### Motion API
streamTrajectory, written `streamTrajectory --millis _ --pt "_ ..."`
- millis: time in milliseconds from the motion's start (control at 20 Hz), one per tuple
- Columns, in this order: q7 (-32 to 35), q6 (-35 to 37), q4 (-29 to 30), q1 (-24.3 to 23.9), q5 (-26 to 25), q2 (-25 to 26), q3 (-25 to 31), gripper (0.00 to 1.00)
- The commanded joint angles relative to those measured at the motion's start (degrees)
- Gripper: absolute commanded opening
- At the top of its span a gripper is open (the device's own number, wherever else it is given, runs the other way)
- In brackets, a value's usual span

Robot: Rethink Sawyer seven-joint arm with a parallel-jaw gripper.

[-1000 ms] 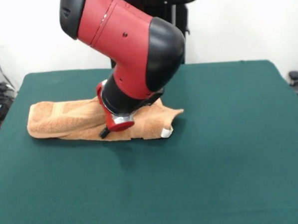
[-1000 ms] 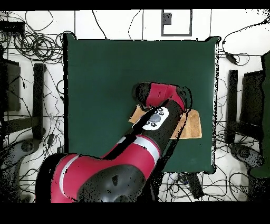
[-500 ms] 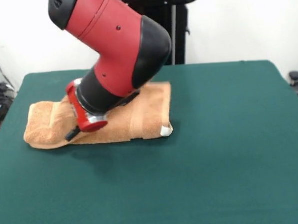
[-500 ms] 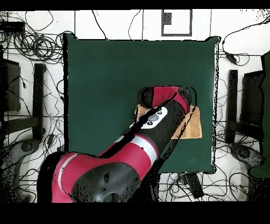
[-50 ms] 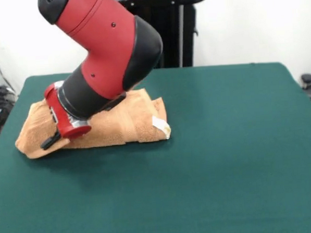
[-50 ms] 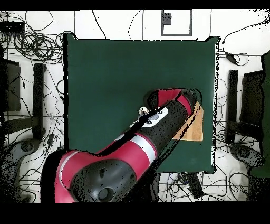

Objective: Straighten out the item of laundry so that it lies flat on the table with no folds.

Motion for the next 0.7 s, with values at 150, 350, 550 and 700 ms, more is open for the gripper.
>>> streamTrajectory --millis 150,350,550,700 --pt "15.4 -15.3 2.4 -1.7 6.8 0.8 8.8 1.0" --pt "25.7 -23.0 1.9 1.7 14.8 7.8 -0.2 1.0" --pt "29.1 -28.5 3.2 5.2 25.7 15.8 -9.7 1.0" --pt "27.7 -30.6 4.2 6.7 32.4 19.9 -13.7 1.0"
